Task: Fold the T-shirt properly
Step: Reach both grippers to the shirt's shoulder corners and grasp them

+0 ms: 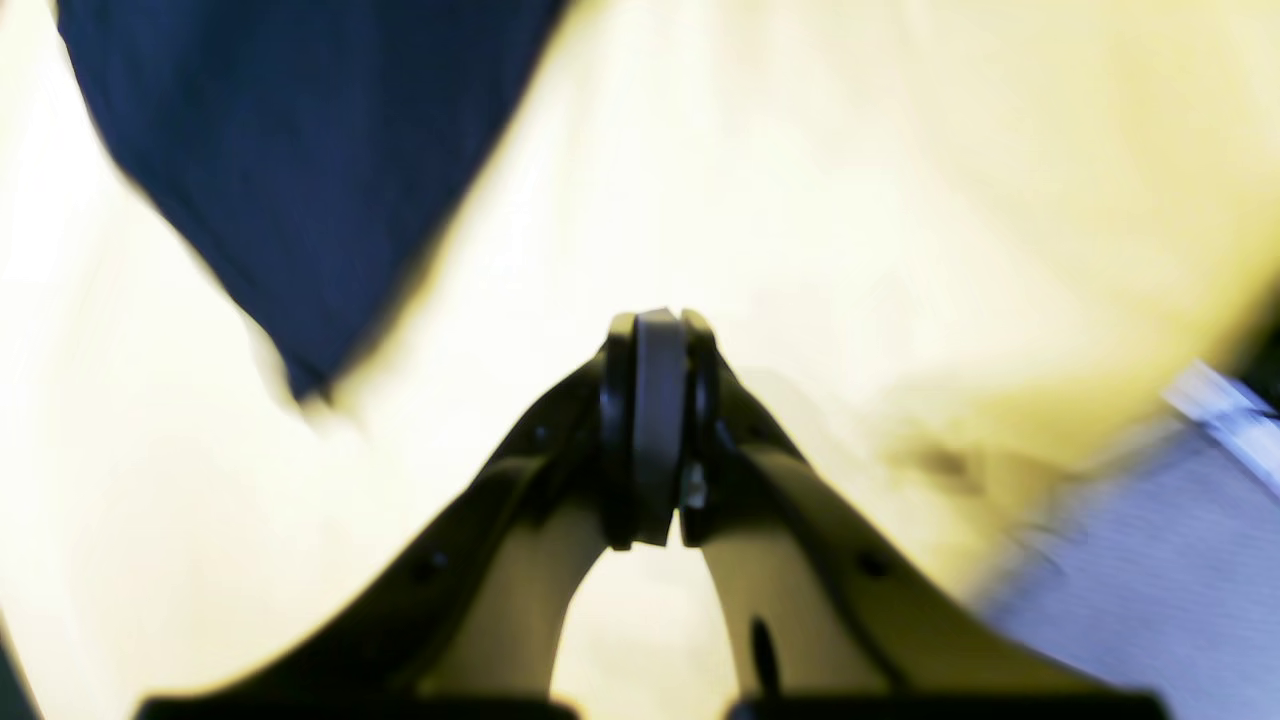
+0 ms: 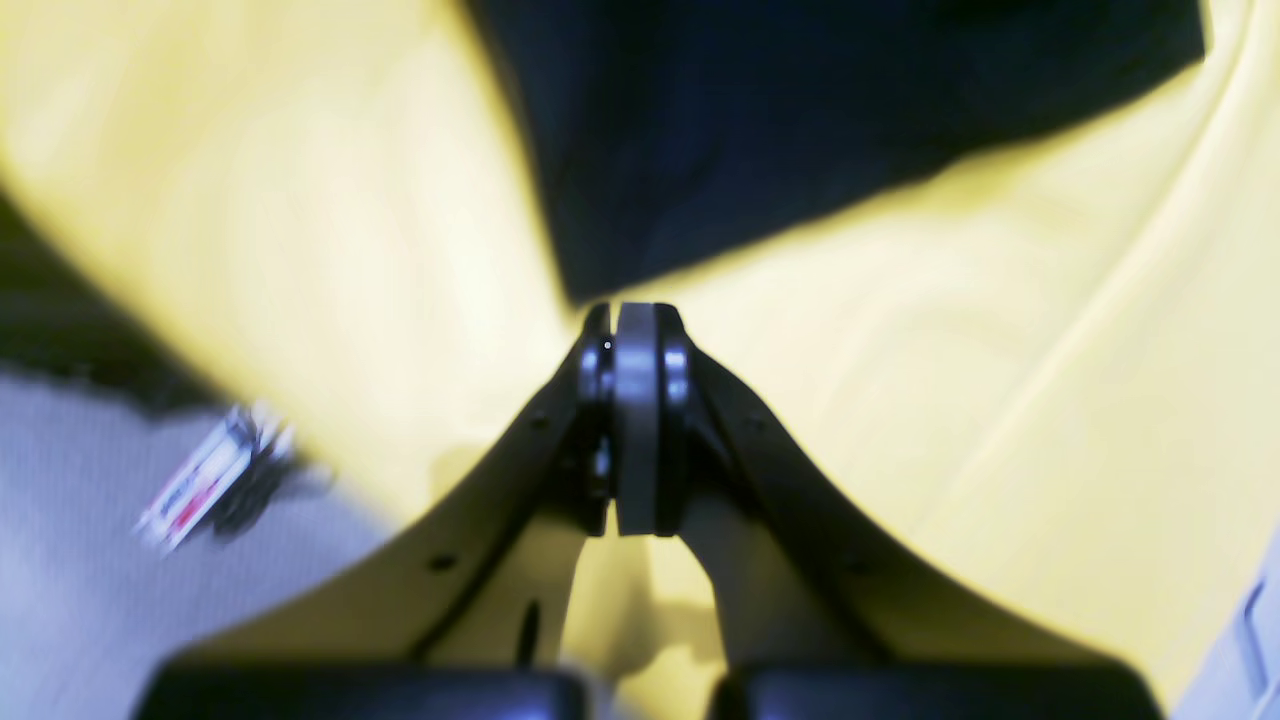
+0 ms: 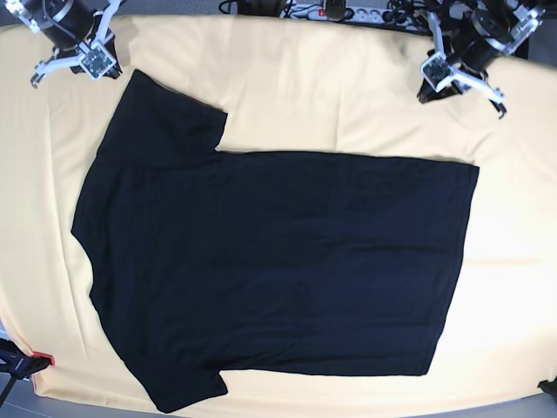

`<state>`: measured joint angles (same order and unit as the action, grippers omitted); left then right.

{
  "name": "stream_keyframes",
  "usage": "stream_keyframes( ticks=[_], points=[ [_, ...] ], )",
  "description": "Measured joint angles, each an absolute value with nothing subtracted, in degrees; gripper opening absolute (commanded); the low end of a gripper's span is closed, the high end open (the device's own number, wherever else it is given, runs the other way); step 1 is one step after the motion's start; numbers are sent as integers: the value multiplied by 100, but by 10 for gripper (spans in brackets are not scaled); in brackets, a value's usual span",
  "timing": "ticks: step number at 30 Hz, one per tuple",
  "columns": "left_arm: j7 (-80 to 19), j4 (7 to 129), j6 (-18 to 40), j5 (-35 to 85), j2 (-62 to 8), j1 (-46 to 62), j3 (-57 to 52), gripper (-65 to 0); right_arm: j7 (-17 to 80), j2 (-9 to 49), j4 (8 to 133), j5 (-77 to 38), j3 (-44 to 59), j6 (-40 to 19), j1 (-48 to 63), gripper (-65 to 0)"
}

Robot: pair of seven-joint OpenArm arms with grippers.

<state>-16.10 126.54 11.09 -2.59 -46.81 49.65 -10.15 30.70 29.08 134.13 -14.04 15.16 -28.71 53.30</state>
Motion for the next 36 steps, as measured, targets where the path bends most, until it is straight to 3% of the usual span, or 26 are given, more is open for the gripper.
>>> stream_keyframes(
  ticks=[6, 7, 10, 11, 12, 15, 23, 30, 32, 33, 35, 36],
  points=[
    [-862, 11675, 2196, -294, -5277, 3970, -987, -650, 3048, 2891, 13413, -1109, 165, -3111, 4322, -650],
    [-565, 11434, 2438, -307, -5422, 3815, -982, -622, 3037, 2891, 13378, -998, -47, -2995, 4169, -650],
    [475, 10766, 3070, -322, -5745, 3345, -985, -370, 3033, 2902, 13080, -598, -515, -2895, 3894, -650],
    [687, 10584, 3218, -342, -5824, 3214, -958, -313, 3046, 2904, 13010, -552, -622, -2897, 3900, -650],
    [888, 10403, 3406, -482, -5898, 3072, -891, -301, 3046, 2910, 12978, -484, -711, -2893, 3924, -650],
    [991, 9959, 3389, -1057, -6156, 2528, -211, -301, 3050, 2897, 12960, -489, -788, -2808, 3920, -650],
    [1260, 9054, 1916, -2152, -6322, 390, 2563, -301, 3081, 2873, 12960, -362, -784, -2700, 3905, -650],
    [1203, 8468, 1793, -2292, -5961, -1022, 3841, -306, 3376, 2871, 12960, -180, -779, -2718, 3911, -644],
    [1234, 8344, 1763, -2292, -5885, -1240, 4032, -326, 3393, 2871, 12956, -8, -777, -2700, 3905, -514],
    [1221, 8296, 1782, -2296, -5846, -1326, 4101, -375, 3411, 2873, 12929, 23, -777, -2700, 3905, -437],
    [1074, 8270, 1841, -2290, -5776, -1365, 4136, -537, 3382, 2884, 12755, 16, -777, -2687, 3903, -305],
    [993, 8270, 1841, -2217, -5745, -1365, 4147, -620, 3347, 2884, 12626, 16, -777, -2670, 3903, -270]
  ],
)
